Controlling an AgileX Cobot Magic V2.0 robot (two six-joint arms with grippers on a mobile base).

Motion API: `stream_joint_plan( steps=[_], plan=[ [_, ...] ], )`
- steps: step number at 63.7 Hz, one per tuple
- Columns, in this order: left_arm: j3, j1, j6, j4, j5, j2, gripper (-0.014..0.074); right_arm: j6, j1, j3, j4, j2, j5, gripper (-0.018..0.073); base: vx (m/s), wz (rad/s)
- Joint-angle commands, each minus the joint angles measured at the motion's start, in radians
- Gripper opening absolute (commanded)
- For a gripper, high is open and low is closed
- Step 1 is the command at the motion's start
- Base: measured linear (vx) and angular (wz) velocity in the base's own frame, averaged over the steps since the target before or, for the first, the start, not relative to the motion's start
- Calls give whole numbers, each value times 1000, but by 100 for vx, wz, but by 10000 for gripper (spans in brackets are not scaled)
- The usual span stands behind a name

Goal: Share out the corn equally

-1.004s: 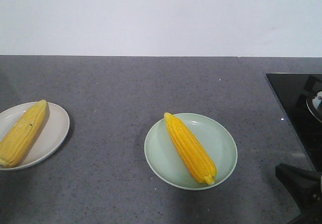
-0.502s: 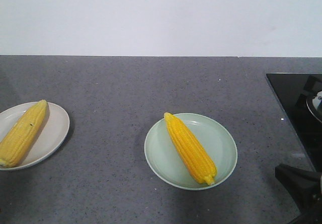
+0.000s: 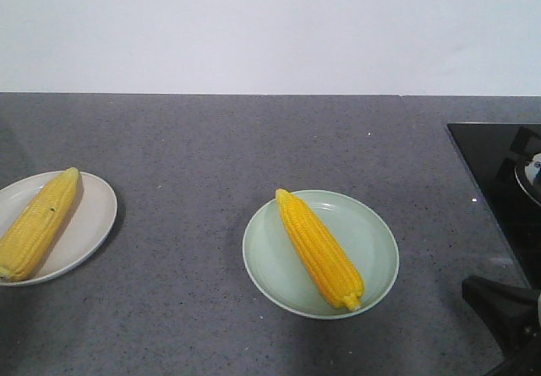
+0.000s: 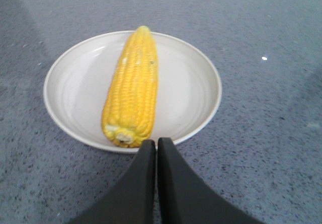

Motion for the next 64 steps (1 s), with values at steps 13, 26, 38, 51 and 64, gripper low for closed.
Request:
stream_joint_plan(
  steps=[13,26,38,51,64],
  plan=[
    [194,-1,-166,76,-237,-158,-6,-8,-2,-29,8,1,-56,-7,0,0],
    [307,-1,-166,75,-229,-308,-6,-8,-2,-29,8,1,-56,-7,0,0],
    [304,-1,-126,83,-149,-418,-6,-8,-2,-29,8,1,-56,-7,0,0],
    [304,-1,-111,83,-113,-536,-6,-8,-2,-29,8,1,-56,-7,0,0],
    [304,-1,-103,83,-113,-535,-6,-8,-2,-29,8,1,-52,-7,0,0]
  ],
)
